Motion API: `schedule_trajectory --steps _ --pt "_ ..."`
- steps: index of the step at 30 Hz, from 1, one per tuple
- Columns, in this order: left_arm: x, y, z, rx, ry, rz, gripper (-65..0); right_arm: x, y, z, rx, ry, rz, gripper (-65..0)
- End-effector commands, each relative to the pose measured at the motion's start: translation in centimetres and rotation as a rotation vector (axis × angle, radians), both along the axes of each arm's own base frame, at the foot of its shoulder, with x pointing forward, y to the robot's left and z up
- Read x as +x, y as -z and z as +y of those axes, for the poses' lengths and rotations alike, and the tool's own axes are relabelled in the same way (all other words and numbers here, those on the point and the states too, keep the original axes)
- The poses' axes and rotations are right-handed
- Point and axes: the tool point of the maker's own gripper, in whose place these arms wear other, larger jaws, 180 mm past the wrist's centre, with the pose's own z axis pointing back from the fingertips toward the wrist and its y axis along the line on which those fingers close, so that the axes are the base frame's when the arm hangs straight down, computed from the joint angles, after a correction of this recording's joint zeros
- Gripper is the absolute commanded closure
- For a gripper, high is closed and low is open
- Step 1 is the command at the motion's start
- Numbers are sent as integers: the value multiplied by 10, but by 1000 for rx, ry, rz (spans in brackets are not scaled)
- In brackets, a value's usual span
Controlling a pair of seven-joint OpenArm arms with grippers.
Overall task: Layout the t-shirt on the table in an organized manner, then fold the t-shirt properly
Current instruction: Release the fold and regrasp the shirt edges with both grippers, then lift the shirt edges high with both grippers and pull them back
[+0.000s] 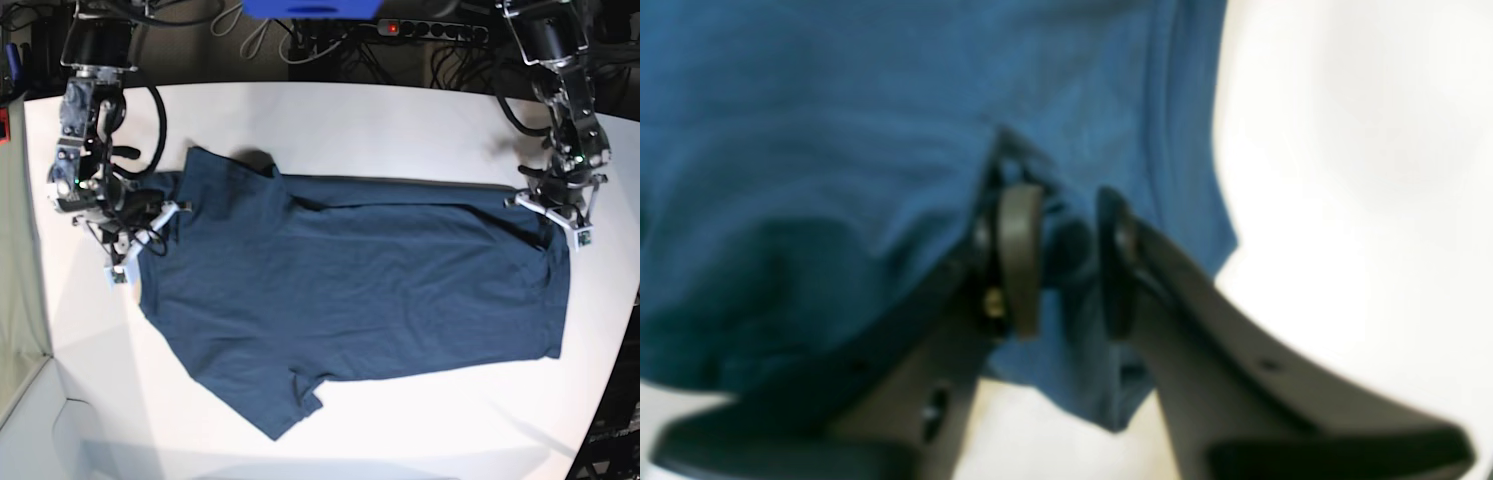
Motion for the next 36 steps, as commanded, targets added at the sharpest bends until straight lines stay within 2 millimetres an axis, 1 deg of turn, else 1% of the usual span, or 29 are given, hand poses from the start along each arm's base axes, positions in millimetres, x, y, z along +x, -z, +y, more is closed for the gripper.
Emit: schedule_trajectory --steps 1,5,7,10,12,16,17,21,28,32,36 --pt "-9 7 2 3 -3 58 -3 8 -20 -1 -10 -7 -67 -202" --pt "-9 8 0 1 -3 59 -2 -12 -26 2 -37 -26 -54 -277" --pt "-9 8 0 1 -3 59 -2 -24 -19 3 -36 -30 -36 -304" --pt "-9 8 0 1 -3 59 -2 -29 -13 3 -32 -27 -38 -325" --pt "-9 9 0 0 -3 65 -2 -34 -6 2 -29 -24 -27 -326" --pt "-10 10 0 -2 -3 69 -2 -38 2 0 -30 -19 -8 -326" --pt "-10 10 0 -2 -3 69 -2 -40 5 -4 -37 -17 4 -325" --pt "-10 10 0 -2 -3 69 -2 -44 14 -9 -36 -12 36 -324" --pt "-12 11 0 -1 -3 74 -2 -51 19 -12 -43 -14 42 -321" --pt "-12 10 2 2 -3 74 -2 -60 27 -14 -42 -12 48 -321" --pt "-13 10 3 5 -9 76 -2 -65 29 -16 -49 -14 41 -319"
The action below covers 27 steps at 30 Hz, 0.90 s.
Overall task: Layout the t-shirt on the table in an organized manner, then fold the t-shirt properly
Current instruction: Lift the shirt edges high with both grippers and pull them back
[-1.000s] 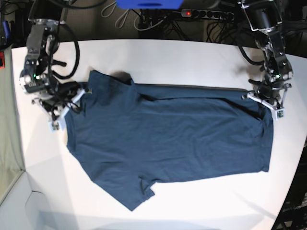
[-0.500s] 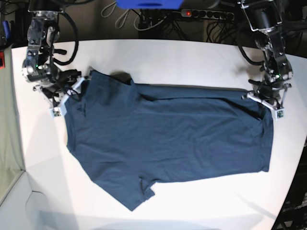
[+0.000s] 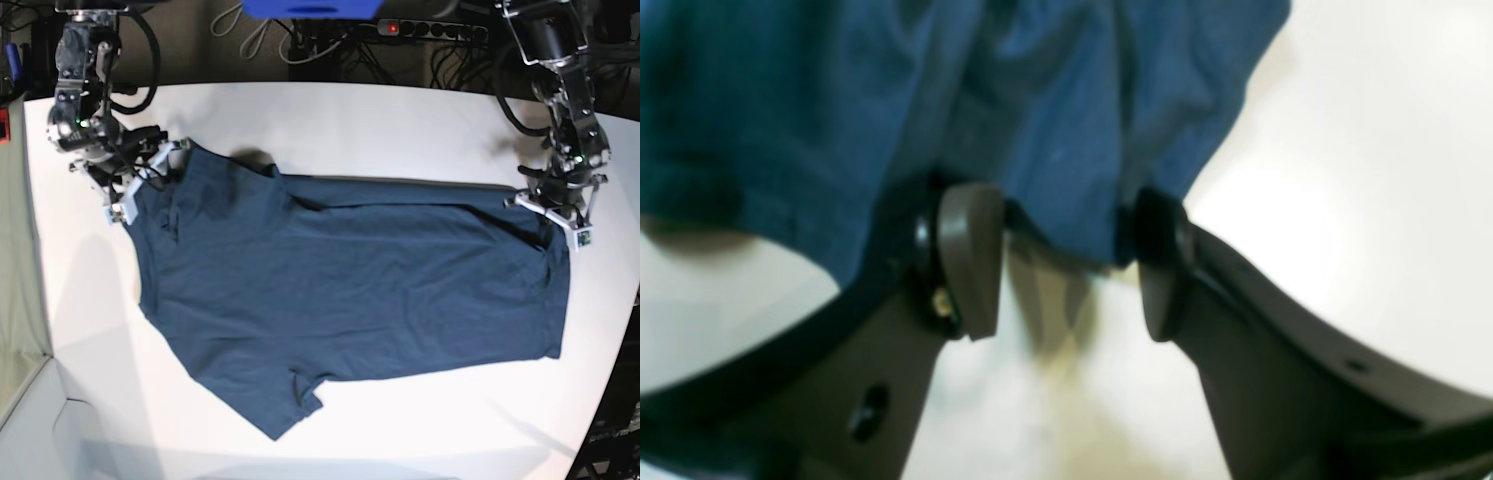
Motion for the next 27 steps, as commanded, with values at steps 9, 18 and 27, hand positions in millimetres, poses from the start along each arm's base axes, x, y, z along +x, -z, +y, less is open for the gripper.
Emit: schedule_trajectory --steps 9,18,27 --pt "-17 13 7 82 20 120 -3 6 12 -13 3 18 4 -122" --pt "-20 12 -19 285 207 191 -3 2 -2 -22 -54 -19 2 0" --pt "5 -68 -5 477 224 69 -3 14 -54 -30 -204 -205 -32 0"
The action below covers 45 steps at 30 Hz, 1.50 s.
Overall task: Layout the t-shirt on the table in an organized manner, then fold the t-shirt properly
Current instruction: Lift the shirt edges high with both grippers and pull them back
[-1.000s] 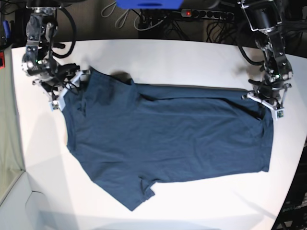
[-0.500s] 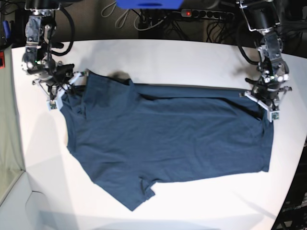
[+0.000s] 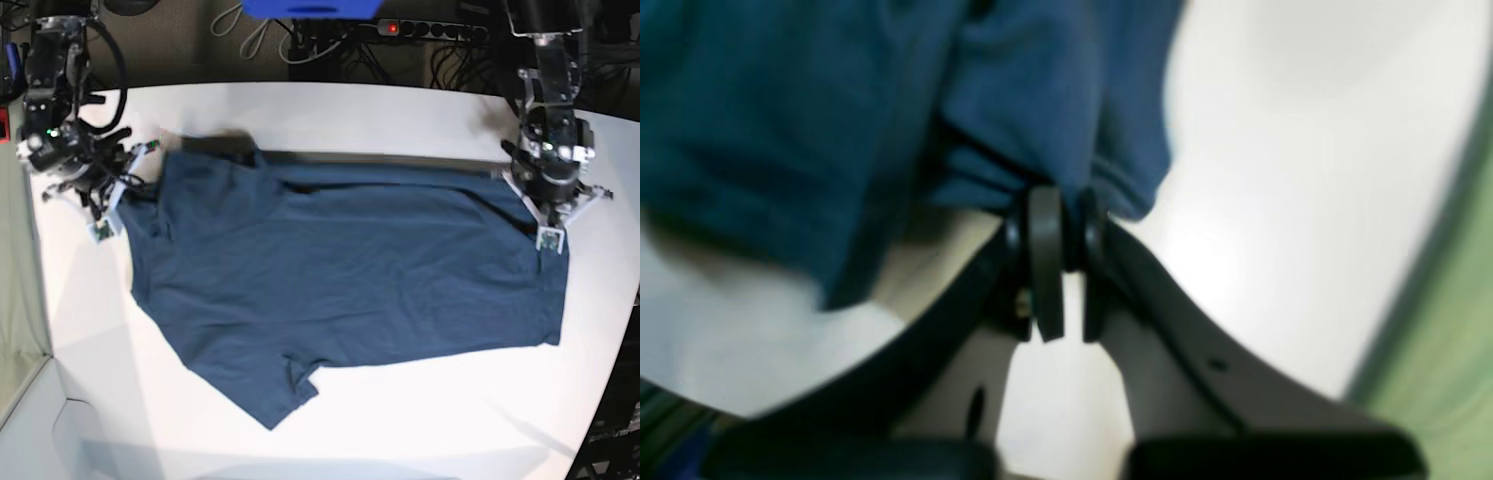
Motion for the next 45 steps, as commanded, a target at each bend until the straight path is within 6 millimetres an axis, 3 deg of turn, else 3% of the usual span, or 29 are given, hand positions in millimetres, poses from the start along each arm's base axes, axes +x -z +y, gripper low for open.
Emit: schedule_trajectory --steps 1,4,8,10,12,15,20,27,29,32,34,38,45 --pt "12 -25 8 42 -10 -63 -3 7 -16 -6 -44 -19 -36 0" --pt "29 -56 8 78 2 -114 -3 21 -36 -7 -76 -30 -76 0" --pt "56 -76 -3 125 71 -120 -3 52 -61 -10 -97 -18 -119 0" --pt "70 -72 -2 134 75 -78 -3 71 -64 -3 -98 -41 -115 0" --pt "91 -65 5 124 40 -12 -3 93 -49 9 -112 -84 -26 0" --pt "107 -55 10 120 46 140 -3 113 -40 7 -180 -118 103 0" --pt "107 -60 5 173 154 222 -3 100 -38 4 -214 -134 112 0" --pt "103 -67 25 218 151 227 -3 88 -27 9 -231 -191 144 0" --pt "97 -71 32 249 175 232 -3 90 -39 0 -286 -252 118 0" --pt "104 -91 33 287 205 211 -3 107 -68 -16 -282 -192 44 0" --pt "106 -99 34 300 203 206 -3 110 -75 -22 -286 -170 40 0" --pt "90 -104 35 340 188 257 -3 91 -61 -27 -312 -186 91 0" --pt "70 -102 12 356 238 227 -2 65 -60 -6 -313 -246 50 0"
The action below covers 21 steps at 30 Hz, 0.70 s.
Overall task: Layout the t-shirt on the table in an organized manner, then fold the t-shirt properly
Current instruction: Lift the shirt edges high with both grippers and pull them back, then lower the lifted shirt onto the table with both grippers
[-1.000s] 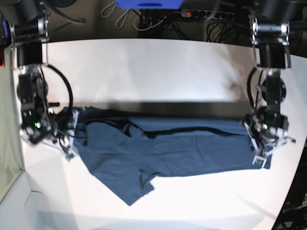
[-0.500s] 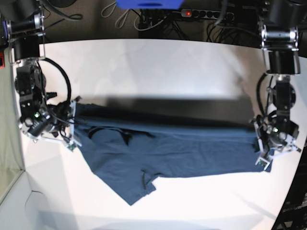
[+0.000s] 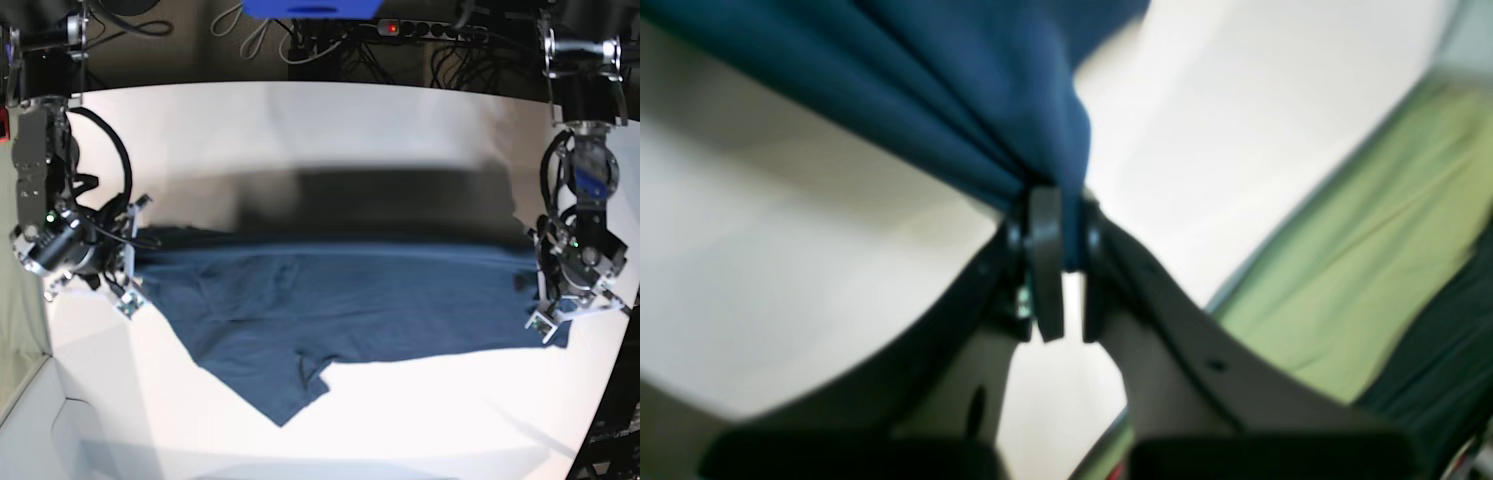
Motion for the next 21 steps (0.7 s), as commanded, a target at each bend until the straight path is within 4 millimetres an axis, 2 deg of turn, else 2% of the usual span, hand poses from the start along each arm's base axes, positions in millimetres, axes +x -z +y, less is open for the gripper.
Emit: schedule_trajectory --steps 1,10,15,21 --pt "-1 -15 12 38 -26 -41 -2 -9 -2 -17 -51 34 9 0" --pt "-67 31 25 -87 -182 13 -2 -59 28 -32 -26 101 98 0" --pt "-93 60 19 -163 -202 25 -2 -90 54 -21 58 115 131 0" --pt "-125 85 14 -175 -204 103 -2 -123 75 -12 132 144 165 0"
